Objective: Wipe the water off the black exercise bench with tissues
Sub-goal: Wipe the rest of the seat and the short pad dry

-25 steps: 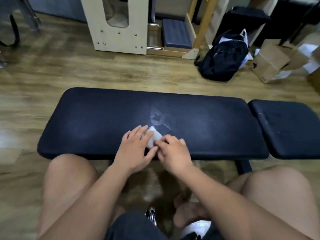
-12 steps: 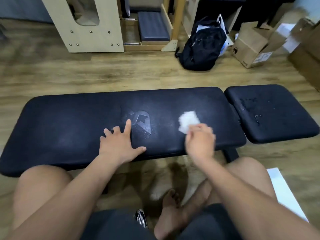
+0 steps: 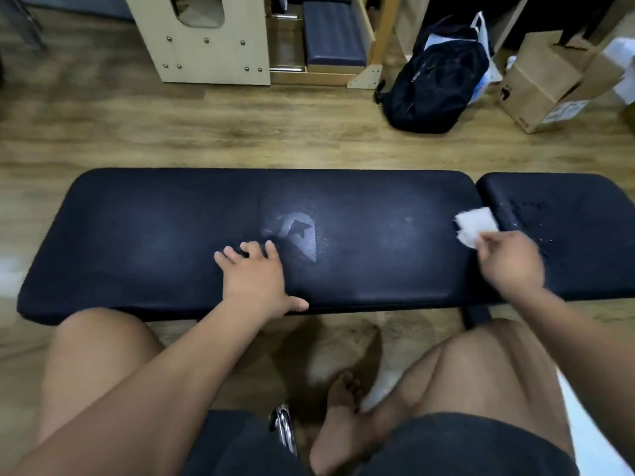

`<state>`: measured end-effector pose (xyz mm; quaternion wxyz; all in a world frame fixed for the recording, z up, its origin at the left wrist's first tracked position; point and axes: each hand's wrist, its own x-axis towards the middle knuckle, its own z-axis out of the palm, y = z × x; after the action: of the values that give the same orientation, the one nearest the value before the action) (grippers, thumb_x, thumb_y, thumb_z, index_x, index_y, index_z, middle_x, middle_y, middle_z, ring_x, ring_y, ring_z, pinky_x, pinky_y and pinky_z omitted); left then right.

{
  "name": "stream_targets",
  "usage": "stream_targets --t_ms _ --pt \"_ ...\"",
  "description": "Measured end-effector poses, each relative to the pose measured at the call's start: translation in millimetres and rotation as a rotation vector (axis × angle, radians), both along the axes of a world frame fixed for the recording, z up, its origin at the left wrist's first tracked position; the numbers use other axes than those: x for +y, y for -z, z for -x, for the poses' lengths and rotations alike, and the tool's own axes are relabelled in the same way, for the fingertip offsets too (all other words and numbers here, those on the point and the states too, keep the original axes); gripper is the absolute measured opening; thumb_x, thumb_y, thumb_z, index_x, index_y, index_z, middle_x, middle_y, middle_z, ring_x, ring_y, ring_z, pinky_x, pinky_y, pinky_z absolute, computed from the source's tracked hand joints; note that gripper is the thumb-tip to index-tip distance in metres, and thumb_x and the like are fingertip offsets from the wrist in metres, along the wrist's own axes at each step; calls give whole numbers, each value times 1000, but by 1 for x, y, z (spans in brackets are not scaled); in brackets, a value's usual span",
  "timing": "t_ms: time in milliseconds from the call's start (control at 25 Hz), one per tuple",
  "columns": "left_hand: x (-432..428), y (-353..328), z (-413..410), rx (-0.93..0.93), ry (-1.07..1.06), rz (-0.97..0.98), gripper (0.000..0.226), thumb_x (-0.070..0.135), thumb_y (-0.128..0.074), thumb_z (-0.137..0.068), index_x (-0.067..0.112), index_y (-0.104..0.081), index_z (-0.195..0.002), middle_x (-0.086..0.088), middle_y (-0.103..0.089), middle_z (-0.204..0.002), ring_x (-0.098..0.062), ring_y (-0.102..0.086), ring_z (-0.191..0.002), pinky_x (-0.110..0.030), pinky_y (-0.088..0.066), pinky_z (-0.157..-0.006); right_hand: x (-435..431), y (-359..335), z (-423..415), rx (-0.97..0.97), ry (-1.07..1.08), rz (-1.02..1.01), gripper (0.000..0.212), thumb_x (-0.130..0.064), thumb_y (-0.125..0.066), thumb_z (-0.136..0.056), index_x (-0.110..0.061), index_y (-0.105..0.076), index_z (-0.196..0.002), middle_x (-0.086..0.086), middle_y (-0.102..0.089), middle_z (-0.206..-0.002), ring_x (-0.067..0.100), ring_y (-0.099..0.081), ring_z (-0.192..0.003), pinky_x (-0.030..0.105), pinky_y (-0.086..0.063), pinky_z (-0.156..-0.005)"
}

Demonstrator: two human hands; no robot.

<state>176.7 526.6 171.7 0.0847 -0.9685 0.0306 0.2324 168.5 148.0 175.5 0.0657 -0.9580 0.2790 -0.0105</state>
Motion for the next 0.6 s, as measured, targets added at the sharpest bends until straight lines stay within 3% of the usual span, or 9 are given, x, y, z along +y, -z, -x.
stream_targets --t_ms 80,160,240,360,480,600 --pt "-2 -1 -1 3 -3 0 131 87 -57 -67 10 -2 -158 -28 -16 -158 -57 -21 -141 -64 -15 -116 17 -8 -29 38 34 16 25 -23 -54 -86 -16 -73 -101 21 -65 -105 43 -61 -97 44 -54 -85" --pt "-4 1 1 13 -6 4 130 86 -56 -70 8 2 -158 -30 -11 -159 -59 -15 -143 -64 -13 -117 80 -6 -52 17 -70 13 27 -23 -52 -85 -16 -72 -101 21 -63 -106 41 -61 -97 39 -51 -83" --pt "-4 1 1 33 -25 15 129 84 -55 -73 8 7 -158 -30 -6 -160 -60 -9 -144 -65 -10 -118 177 5 -67 26 -357 -55 30 -28 -51 -87 -17 -71 -105 17 -59 -110 37 -58 -101 34 -49 -81" --pt "-3 -2 2 82 -42 34 126 83 -53 -76 9 8 -158 -28 2 -161 -58 -1 -146 -66 -5 -117 295 1 -59 211 -792 -114 28 -29 -47 -92 -22 -69 -108 9 -51 -115 29 -50 -109 36 -42 -89" --pt "0 0 6 64 -55 46 124 84 -51 -76 13 11 -158 -25 4 -162 -55 3 -147 -67 -5 -117 250 1 -71 130 -835 -146 25 -30 -50 -91 -30 -71 -104 3 -54 -111 26 -53 -107 39 -43 -89" --pt "0 6 6 29 -22 25 124 86 -46 -77 12 13 -157 -28 2 -162 -57 0 -146 -67 -6 -117 117 9 -66 -1 -503 -63 29 -34 -54 -85 -27 -72 -106 7 -60 -112 33 -59 -104 42 -50 -88"
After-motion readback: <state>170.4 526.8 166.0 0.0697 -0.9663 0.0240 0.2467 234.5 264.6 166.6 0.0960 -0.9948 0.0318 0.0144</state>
